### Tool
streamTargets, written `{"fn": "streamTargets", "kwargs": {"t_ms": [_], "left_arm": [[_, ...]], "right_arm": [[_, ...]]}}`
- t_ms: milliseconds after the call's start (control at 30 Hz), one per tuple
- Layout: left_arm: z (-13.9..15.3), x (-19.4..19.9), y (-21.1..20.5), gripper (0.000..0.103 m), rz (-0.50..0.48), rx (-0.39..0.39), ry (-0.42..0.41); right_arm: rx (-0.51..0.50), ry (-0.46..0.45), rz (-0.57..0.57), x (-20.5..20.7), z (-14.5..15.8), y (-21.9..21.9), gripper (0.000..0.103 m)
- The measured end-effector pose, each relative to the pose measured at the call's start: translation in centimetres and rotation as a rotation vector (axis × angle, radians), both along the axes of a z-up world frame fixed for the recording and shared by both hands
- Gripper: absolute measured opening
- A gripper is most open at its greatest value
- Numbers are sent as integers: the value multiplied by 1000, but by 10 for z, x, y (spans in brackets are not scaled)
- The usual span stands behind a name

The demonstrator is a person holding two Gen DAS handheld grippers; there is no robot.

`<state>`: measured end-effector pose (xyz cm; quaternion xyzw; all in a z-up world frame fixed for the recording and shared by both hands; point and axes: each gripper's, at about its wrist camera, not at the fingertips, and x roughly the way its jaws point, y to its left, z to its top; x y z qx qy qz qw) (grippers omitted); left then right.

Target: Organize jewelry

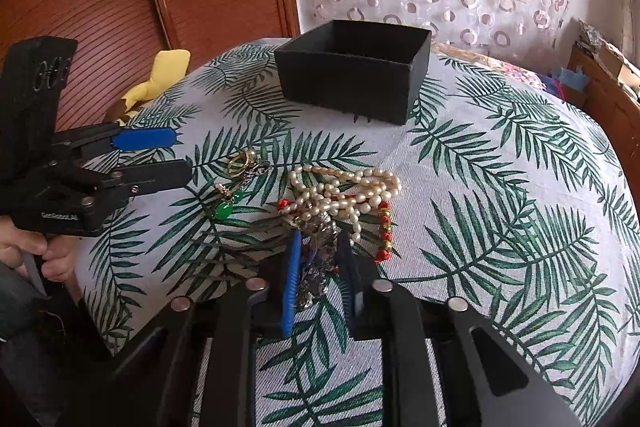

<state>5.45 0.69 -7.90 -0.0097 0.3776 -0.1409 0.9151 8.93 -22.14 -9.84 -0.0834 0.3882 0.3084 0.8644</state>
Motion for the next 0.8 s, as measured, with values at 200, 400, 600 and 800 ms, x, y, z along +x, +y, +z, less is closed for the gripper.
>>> {"fn": "streamTargets", "kwargs": {"t_ms": [200, 400, 600, 800], "left_arm": [[-3, 0, 1, 71, 5, -4, 7], [-1, -1, -3, 71, -8, -6, 5], [-2, 0, -12, 71, -34, -13, 11], [6, 10, -33, 68, -99, -20, -3]], "right_arm": [[6, 1, 17, -7, 5, -3, 14], [-30, -22, -14, -9, 12, -15, 14], [-40, -7, -90, -2, 11, -36, 14], [-14, -3, -101, 0, 10, -45, 14]]}}
